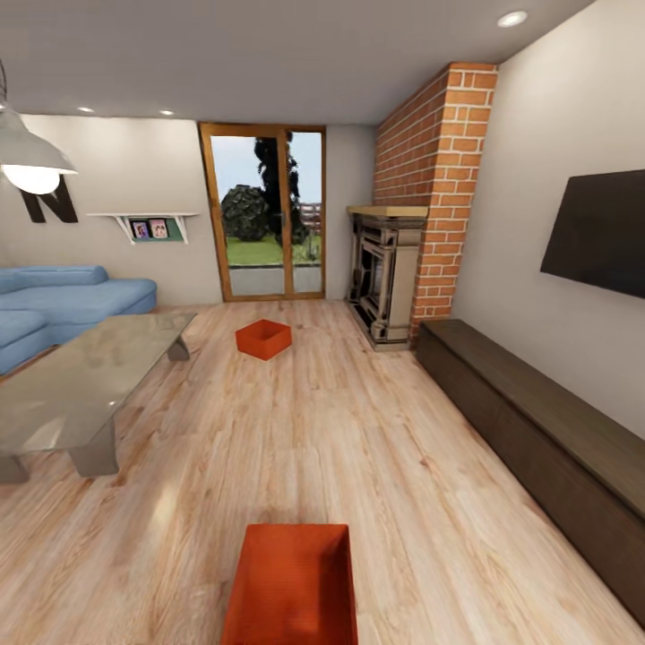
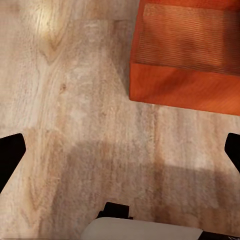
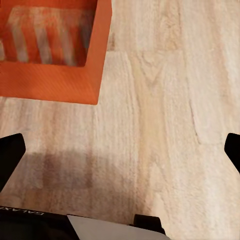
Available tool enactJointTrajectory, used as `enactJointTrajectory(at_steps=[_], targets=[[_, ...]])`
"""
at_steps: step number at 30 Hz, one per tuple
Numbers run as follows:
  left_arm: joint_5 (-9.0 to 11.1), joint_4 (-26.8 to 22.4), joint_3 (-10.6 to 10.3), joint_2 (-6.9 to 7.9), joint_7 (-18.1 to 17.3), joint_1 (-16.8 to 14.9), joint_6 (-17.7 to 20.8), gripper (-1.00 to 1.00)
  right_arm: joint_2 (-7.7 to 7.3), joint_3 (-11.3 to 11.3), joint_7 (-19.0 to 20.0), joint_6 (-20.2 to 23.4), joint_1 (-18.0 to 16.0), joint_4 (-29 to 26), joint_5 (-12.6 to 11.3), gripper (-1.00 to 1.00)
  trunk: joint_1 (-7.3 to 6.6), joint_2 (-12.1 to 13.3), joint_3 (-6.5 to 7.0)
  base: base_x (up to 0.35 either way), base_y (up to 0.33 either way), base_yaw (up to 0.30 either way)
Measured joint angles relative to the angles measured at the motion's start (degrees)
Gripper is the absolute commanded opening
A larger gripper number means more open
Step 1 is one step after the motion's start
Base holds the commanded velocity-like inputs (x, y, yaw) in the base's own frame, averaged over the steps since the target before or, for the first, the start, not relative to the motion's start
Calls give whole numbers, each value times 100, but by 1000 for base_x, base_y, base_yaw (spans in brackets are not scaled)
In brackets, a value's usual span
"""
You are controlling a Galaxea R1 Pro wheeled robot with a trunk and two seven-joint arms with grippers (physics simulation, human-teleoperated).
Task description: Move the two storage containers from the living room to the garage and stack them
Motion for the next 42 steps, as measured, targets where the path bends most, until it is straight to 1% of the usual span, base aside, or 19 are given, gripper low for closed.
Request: enactJointTrajectory(at_steps=[5, 16, 24, 33, 42], targets=[[0, 1, -1, 7, -2, 0, 0, 100, 0, 0, 1, 1, 0, -1, 0, 100, -1, 0, 0, 36, 63, 13], [0, 1, -2, 9, -4, 0, -2, 100, 0, 0, 2, 2, 0, -1, 0, 100, -1, 0, 0, 125, 224, 1], [0, -4, 0, 6, -3, 0, 0, 100, 0, 0, 0, 0, 0, -1, 0, 100, 0, 0, 0, 25, 35, 0], [0, 1, -1, 9, -6, 0, 0, 100, 0, 0, 0, 0, 0, -1, 0, 100, 0, 0, 0, 27, 118, -4], [1, 2, 0, 9, -6, -1, 0, 100, 0, 1, 0, 0, 1, -2, 0, 100, 0, 0, 0, 2, 5, -185]])
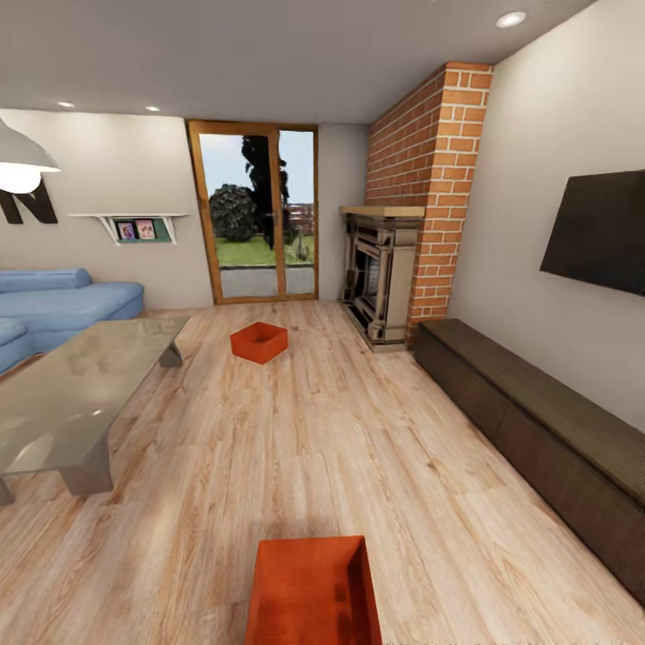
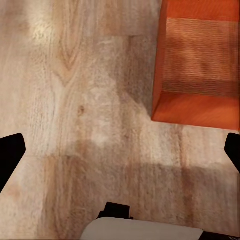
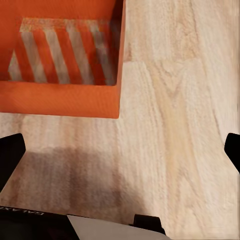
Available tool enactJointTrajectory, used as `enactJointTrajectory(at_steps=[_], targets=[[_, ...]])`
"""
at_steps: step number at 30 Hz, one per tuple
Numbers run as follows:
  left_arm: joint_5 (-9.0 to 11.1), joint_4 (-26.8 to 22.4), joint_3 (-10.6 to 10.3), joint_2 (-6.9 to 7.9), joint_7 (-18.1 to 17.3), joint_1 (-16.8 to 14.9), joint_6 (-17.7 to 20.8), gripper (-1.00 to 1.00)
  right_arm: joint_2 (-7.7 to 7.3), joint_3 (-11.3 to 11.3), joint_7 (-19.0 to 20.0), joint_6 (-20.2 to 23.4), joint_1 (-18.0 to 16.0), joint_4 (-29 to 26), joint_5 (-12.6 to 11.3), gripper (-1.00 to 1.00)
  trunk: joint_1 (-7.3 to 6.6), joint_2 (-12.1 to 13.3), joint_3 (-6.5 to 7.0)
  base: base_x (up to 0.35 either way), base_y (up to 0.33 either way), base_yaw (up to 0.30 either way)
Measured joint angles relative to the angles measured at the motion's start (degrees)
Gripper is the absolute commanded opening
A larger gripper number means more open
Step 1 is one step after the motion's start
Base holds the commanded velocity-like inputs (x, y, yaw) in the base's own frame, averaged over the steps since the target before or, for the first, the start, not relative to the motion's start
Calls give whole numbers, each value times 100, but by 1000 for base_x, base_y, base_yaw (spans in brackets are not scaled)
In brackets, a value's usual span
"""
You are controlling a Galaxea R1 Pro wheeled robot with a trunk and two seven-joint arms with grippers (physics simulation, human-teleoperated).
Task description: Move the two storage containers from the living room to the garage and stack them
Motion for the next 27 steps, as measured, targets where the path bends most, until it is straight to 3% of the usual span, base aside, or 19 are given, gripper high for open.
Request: enactJointTrajectory(at_steps=[16, 27], targets=[[0, -2, 0, 0, 3, 1, 0, 100, 0, 0, 0, 0, -1, 1, 0, 100, 0, 0, 0, 4, 1, -16], [-1, -2, 0, 0, 8, 1, 0, 100, 0, 0, 0, 0, -1, 1, 0, 100, -1, 0, 0, 153, 54, 0]])
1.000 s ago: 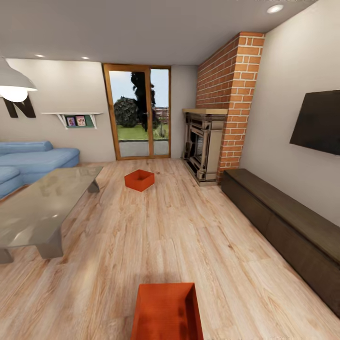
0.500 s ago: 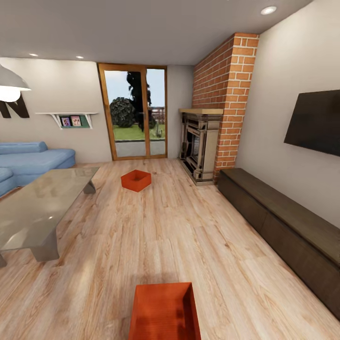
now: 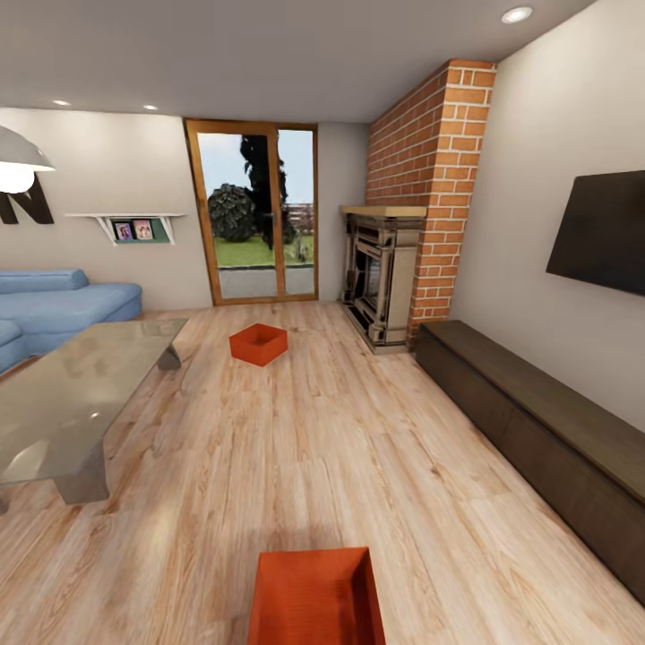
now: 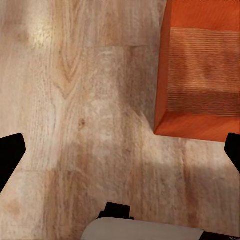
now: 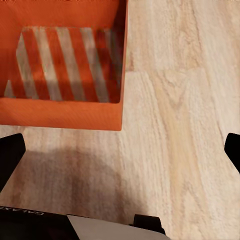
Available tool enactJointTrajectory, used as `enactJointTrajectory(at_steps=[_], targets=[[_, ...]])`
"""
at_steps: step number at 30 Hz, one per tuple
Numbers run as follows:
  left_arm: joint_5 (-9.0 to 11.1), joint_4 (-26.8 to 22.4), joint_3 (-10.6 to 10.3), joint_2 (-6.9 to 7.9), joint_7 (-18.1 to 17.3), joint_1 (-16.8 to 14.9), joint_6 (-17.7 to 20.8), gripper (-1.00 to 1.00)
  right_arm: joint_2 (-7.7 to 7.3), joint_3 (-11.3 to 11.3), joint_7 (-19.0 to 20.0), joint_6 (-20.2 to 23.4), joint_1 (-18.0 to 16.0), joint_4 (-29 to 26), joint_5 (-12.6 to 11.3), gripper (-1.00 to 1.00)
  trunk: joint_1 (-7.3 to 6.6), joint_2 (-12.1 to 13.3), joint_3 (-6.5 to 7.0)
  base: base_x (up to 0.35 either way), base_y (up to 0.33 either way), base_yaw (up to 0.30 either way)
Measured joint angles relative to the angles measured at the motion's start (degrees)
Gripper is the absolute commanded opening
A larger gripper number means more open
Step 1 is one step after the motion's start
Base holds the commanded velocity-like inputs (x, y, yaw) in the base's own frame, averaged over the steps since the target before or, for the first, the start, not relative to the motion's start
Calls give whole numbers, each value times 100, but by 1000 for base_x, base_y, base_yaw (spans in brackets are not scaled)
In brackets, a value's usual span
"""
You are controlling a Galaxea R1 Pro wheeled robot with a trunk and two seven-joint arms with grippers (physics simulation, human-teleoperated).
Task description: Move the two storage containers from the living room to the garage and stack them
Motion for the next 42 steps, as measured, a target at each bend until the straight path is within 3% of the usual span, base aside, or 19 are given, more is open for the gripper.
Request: enactJointTrajectory(at_steps=[42], targets=[[0, -4, 0, 0, 0, 0, 0, 100, 0, 7, 17, 0, 0, 0, 1, 100, 1, 0, 0, 43, 0, 0]])
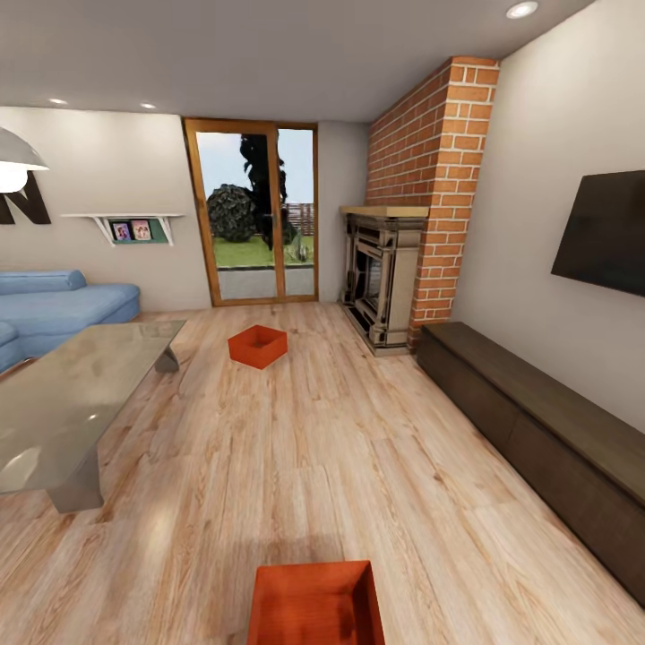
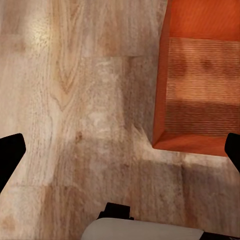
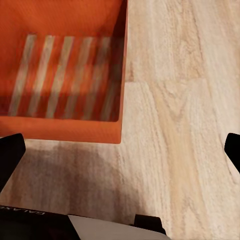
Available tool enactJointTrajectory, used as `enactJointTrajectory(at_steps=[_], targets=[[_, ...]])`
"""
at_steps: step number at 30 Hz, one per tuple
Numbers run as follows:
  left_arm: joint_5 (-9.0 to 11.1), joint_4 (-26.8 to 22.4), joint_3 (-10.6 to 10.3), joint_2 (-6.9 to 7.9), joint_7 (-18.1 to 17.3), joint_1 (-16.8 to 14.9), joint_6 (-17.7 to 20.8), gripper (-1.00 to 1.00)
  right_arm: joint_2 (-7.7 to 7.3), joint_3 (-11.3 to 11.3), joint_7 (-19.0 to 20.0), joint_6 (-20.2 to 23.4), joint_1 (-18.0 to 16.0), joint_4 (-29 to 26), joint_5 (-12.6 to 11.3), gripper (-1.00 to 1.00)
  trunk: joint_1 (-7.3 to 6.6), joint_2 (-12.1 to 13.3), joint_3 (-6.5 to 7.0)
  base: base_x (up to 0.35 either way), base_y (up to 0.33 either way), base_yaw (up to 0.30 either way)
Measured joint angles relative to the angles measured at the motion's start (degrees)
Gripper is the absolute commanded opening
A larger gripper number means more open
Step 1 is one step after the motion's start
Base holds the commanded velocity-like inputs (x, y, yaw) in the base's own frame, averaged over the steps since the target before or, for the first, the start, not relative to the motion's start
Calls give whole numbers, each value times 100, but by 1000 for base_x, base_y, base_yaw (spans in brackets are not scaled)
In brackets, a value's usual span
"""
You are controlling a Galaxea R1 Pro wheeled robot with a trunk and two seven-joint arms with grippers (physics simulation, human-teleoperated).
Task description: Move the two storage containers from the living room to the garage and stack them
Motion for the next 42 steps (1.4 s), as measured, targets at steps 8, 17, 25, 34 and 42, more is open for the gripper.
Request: enactJointTrajectory(at_steps=[8, 17, 25, 34, 42], targets=[[0, 3, 0, 0, 0, 0, 0, 100, 0, -1, -6, 0, 0, 0, 0, 100, 0, 0, 0, 0, 0, 0], [17, 0, -3, -36, -35, 0, -31, 100, 0, -8, -28, 2, 0, -11, -1, 100, 0, 0, 0, 0, 0, 0], [0, -1898, -24, -50, -56, -23, 2656, 100, -25, -13, -85, 1725, -422, -1022, -31, 100, 0, 0, 2, 0, 0, 0], [-5, -4996, -32, -216, -61, -198, 5217, 100, -26, -50, -35, 4445, -1420, -3045, -85, 100, 0, 0, 2, 0, 0, 0], [-10, -5352, -166, -272, -223, -1000, 6886, 100, -21, -60, -7, 5482, -1965, -3121, -84, 100, 0, 0, 1, 0, 0, 0]])
